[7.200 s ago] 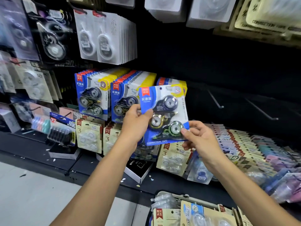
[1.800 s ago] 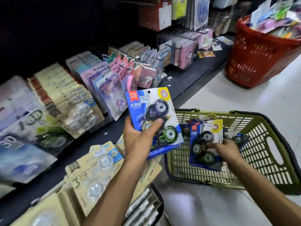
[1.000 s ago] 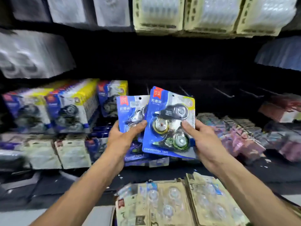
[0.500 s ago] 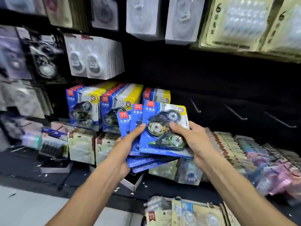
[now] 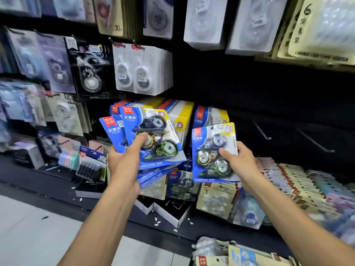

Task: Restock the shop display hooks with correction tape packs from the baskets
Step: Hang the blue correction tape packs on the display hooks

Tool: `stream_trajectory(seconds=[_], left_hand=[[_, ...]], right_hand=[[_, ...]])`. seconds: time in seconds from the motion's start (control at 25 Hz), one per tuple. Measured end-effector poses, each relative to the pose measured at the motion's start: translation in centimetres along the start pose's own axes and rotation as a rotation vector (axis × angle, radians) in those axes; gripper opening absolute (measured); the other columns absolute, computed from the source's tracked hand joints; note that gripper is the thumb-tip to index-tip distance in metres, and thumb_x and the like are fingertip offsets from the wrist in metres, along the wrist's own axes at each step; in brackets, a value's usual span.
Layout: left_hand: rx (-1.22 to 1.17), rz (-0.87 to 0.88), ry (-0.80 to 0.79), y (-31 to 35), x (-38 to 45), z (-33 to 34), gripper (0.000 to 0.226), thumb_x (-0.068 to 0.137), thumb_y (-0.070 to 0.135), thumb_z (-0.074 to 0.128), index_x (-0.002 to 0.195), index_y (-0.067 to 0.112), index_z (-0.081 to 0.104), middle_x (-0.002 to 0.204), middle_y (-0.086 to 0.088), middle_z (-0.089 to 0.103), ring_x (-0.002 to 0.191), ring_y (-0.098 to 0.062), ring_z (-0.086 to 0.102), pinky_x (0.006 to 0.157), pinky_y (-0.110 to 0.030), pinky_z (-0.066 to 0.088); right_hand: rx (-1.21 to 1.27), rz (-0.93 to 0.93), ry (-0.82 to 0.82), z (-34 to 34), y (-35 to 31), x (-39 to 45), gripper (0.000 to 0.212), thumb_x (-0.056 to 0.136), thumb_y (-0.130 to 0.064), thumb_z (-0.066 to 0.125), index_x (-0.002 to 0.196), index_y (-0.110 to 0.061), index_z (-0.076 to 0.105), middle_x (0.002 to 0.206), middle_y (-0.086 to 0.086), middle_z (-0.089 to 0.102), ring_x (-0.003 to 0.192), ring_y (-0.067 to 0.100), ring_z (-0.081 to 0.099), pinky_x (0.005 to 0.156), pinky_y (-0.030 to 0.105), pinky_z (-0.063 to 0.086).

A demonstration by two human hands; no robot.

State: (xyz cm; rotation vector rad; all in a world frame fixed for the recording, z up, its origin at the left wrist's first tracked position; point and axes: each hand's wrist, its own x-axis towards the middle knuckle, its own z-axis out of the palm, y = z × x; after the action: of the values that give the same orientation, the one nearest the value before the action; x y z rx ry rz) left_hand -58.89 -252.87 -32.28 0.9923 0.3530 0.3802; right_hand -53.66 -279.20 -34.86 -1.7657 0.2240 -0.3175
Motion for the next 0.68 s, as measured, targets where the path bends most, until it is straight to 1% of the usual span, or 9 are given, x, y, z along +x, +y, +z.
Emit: stream_trajectory(seconds=[0.08,0.2,0.28,0.4,0.48,0.56,0.6,0.64,0.68], left_hand=[[0.021,-0.043,-0.037,-0.2,-0.3,0.2,0.041,0.076,0.025,0.088,0.111,0.024,0.067,0.099,0.000,0.078,0.081,-0.025,0.077,0.067,-0.049,0.064],[0.042,-0.071,-0.083,-0.9,-0.7,0.6,0.045,0.074,0.028,0.089,0.114,0.023,0.067,0.101,0.000,0.079,0.085,-0.027,0.077,0.071,-0.053,0.064],[0.043,-0.086,-0.107,-1.4,-0.9,1.1,0.043,0.075,0.027,0.088,0.113,0.023,0.068,0.100,0.000,0.079,0.085,-0.027,0.077,0.073,-0.053,0.064],[0.067,-0.124,-0.145,-2.1,-1.2,2.0,0.041,0.075,0.027,0.088,0.110,0.026,0.069,0.098,0.001,0.079,0.083,-0.026,0.078,0.074,-0.052,0.064],[0.050,-0.154,-0.165,-2.4,-1.0,2.5,0.039,0.075,0.025,0.088,0.109,0.025,0.069,0.096,0.000,0.080,0.082,-0.027,0.078,0.074,-0.054,0.063],[0.031,-0.190,-0.178,-2.5,-0.6,2.8,0.040,0.075,0.025,0.088,0.110,0.023,0.069,0.096,-0.002,0.080,0.082,-0.029,0.078,0.073,-0.055,0.063],[0.024,-0.202,-0.178,-2.6,-0.4,2.9,0.042,0.074,0.025,0.089,0.111,0.022,0.069,0.096,-0.003,0.080,0.081,-0.029,0.078,0.073,-0.055,0.063],[0.019,-0.203,-0.174,-2.7,0.0,3.0,0.043,0.074,0.026,0.089,0.112,0.022,0.069,0.096,-0.003,0.080,0.082,-0.029,0.078,0.074,-0.055,0.063],[0.019,-0.203,-0.173,-2.8,0.2,3.1,0.044,0.073,0.026,0.090,0.112,0.022,0.068,0.097,-0.003,0.080,0.082,-0.029,0.078,0.074,-0.055,0.063]], right_hand=[[0.003,0.051,0.129,0.6,0.5,0.9,0.019,0.087,-0.030,0.076,0.098,-0.028,0.061,0.099,0.000,0.073,0.085,0.022,0.073,0.081,0.047,0.060],[-0.208,0.057,0.321,1.3,0.3,2.5,0.040,0.081,-0.043,0.079,0.099,-0.019,0.052,0.093,0.000,0.063,0.079,0.020,0.062,0.072,0.039,0.052],[-0.326,0.061,0.309,2.0,0.1,3.9,0.039,0.088,-0.044,0.072,0.104,-0.015,0.052,0.095,0.001,0.061,0.082,0.024,0.058,0.070,0.036,0.043],[-0.327,0.094,0.239,3.1,0.3,6.7,0.033,0.095,-0.044,0.061,0.106,-0.013,0.060,0.109,0.010,0.067,0.094,0.032,0.062,0.080,0.041,0.052],[-0.371,0.171,0.200,3.4,0.5,8.0,0.040,0.094,-0.043,0.061,0.117,-0.011,0.061,0.121,0.014,0.066,0.105,0.035,0.063,0.090,0.044,0.053],[-0.413,0.170,0.247,3.2,-0.1,7.3,0.048,0.094,-0.038,0.062,0.131,-0.009,0.054,0.130,0.014,0.060,0.113,0.035,0.060,0.093,0.041,0.050],[-0.365,0.104,0.303,3.2,-0.5,6.3,0.044,0.095,-0.036,0.060,0.130,-0.010,0.054,0.125,0.011,0.062,0.109,0.032,0.060,0.088,0.039,0.049],[-0.275,0.018,0.317,3.1,-0.9,5.1,0.034,0.098,-0.035,0.058,0.122,-0.011,0.059,0.112,0.007,0.065,0.100,0.027,0.062,0.081,0.036,0.047],[-0.142,-0.040,0.236,3.2,-1.4,3.5,0.026,0.100,-0.036,0.055,0.110,-0.013,0.064,0.096,0.002,0.067,0.088,0.022,0.063,0.074,0.034,0.046]])
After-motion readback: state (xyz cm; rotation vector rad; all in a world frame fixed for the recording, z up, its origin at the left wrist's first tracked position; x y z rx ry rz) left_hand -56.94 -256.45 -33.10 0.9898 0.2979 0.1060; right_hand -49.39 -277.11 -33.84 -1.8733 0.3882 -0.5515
